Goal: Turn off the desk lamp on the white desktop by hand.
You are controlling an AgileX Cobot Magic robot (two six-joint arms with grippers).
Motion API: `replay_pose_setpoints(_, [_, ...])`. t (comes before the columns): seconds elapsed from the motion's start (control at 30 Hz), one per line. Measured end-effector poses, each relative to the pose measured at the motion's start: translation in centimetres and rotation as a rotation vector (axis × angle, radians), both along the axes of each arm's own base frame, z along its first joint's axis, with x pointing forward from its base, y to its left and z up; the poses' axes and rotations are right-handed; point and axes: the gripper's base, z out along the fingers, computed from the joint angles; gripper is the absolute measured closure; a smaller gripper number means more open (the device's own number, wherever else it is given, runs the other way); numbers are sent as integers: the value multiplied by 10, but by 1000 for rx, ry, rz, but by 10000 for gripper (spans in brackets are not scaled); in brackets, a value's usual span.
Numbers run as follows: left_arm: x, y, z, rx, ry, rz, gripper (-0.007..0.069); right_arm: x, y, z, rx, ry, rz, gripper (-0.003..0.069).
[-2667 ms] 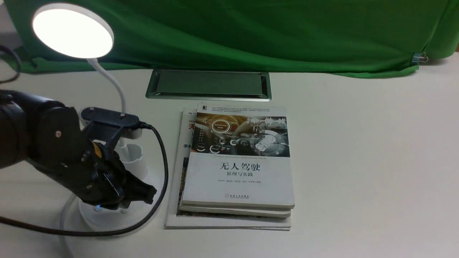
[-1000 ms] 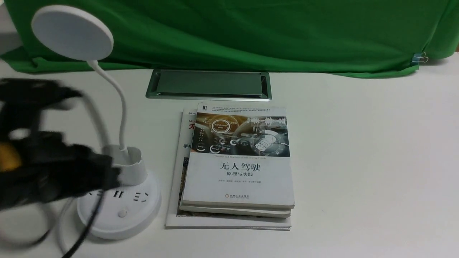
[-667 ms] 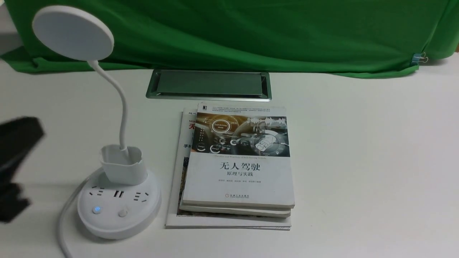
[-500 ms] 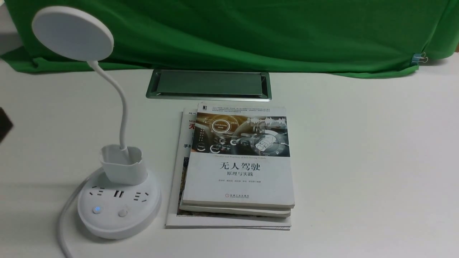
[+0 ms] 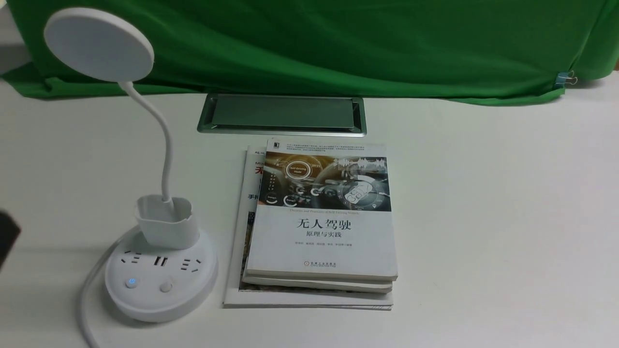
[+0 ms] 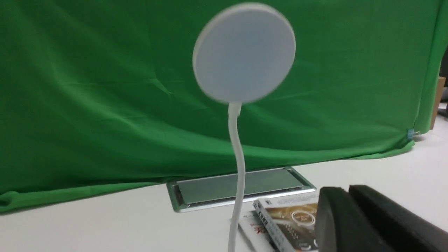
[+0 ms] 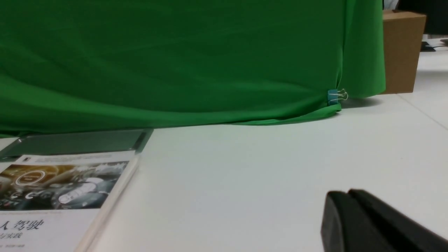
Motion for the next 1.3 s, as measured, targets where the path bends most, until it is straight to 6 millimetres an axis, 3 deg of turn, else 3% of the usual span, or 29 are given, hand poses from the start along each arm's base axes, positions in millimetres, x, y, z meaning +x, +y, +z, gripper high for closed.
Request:
replay_pose_setpoints(0.03, [0,0,-2,0,-1,0,606,0,0,0,0,0,0,622])
replay_pose_setpoints(0.27, [2,5,-63,-28,114,104,606,0,0,0,0,-1,0,622])
replay_pose_setpoints(0.43, [2,10,-77,-20,218,193,606,0,0,0,0,0,0,622])
replay_pose_setpoints(1.3, [2,8,-78,-130,256,184,605,0,0,0,0,0,0,622])
